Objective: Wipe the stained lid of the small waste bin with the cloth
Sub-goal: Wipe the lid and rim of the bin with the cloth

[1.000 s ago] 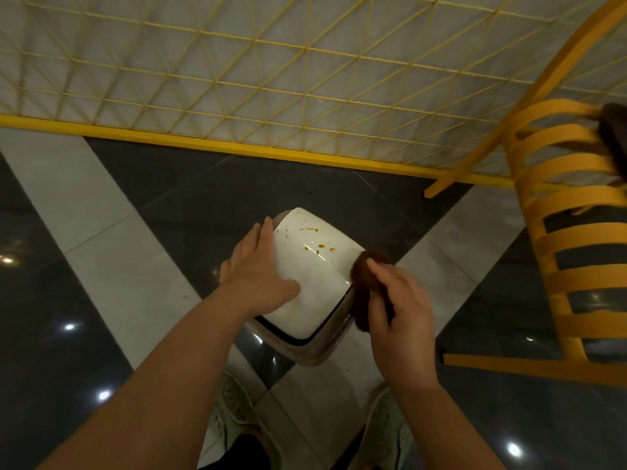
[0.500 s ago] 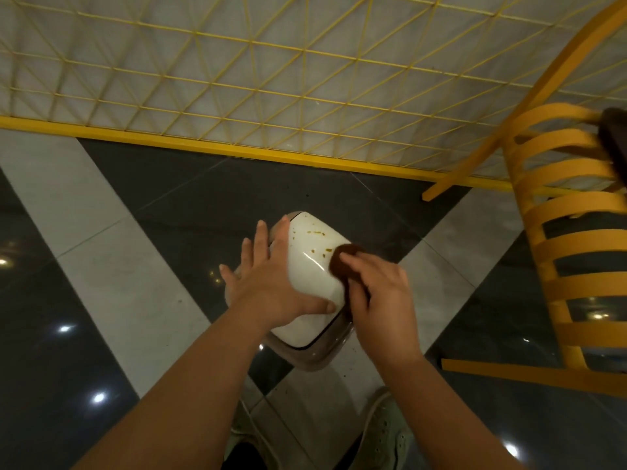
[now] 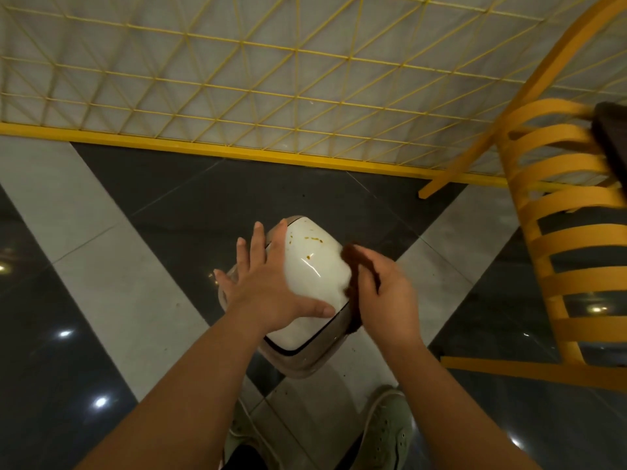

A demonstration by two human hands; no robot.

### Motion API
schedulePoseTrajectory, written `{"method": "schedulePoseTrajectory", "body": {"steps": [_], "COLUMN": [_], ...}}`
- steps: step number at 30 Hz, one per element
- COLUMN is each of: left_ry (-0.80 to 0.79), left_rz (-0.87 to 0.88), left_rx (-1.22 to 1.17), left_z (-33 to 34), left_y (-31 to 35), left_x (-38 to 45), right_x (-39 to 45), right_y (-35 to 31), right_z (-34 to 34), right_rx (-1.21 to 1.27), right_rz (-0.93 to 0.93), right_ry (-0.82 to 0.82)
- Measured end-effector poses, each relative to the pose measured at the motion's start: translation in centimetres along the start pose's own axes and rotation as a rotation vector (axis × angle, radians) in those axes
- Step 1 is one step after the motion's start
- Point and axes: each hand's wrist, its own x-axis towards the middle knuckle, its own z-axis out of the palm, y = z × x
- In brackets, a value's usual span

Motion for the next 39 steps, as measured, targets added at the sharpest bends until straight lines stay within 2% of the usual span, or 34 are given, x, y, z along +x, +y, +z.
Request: {"method": "schedulePoseTrajectory", "body": {"steps": [4, 7, 9, 12, 14, 15, 16, 18, 21, 23, 26, 31, 39], "left_ry": [0.000, -0.003, 0.000, -0.001, -0.006, -0.009, -0.011, -0.016, -0.017, -0.020, -0.008, -0.025, 0.018], "left_rz": [0.006, 0.006, 0.001, 0.003, 0.019, 0.036, 0.054, 0.077, 0.079, 0.073, 0.076, 0.087, 0.035], "left_rx": [-0.030, -0.043, -0.013, 0.004, 0.000, 0.002, 0.002, -0.014, -0.045, -0.041, -0.008, 0.134, 0.301], "left_z": [-0.1, 0.0, 0.1, 0.2, 0.0, 0.0, -0.1, -0.1, -0.1, 0.0, 0.1, -0.6, -2.8], "left_y": [0.1, 0.1, 0.1, 0.0, -0.1, -0.1, 0.0, 0.1, 0.1, 0.1, 0.1, 0.0, -0.3], "left_x": [0.1, 0.2, 0.1, 0.1, 0.2, 0.3, 0.4, 0.5, 0.6, 0.7, 0.6, 0.7, -1.4], "right_x": [-2.7, -0.9, 0.6, 2.5, 2.5, 1.9, 0.8, -1.7, -3.4, -2.5, -0.7, 0.5, -4.4], "right_y": [-0.8, -1.1, -1.5, -1.4, -1.2, -0.9, -0.9, -0.8, -0.3, -0.5, -1.1, -1.7, 0.5], "right_z": [0.7, 1.0, 0.9, 0.5, 0.1, 0.1, 0.1, 0.4, 1.6, 1.8, 1.5, -0.3, -0.4], "right_rx": [-0.237, -0.279, -0.170, 0.197, 0.239, 0.197, 0.144, 0.045, -0.145, -0.172, -0.053, 0.217, 0.313], "right_rz": [-0.367, -0.476, -0.348, 0.080, 0.267, 0.285, 0.251, 0.016, -0.321, -0.348, -0.178, 0.303, 0.468], "right_ry": [-0.030, -0.070, -0.105, -0.141, -0.109, -0.081, -0.036, 0.074, 0.106, 0.066, 0.006, -0.080, -0.121]}}
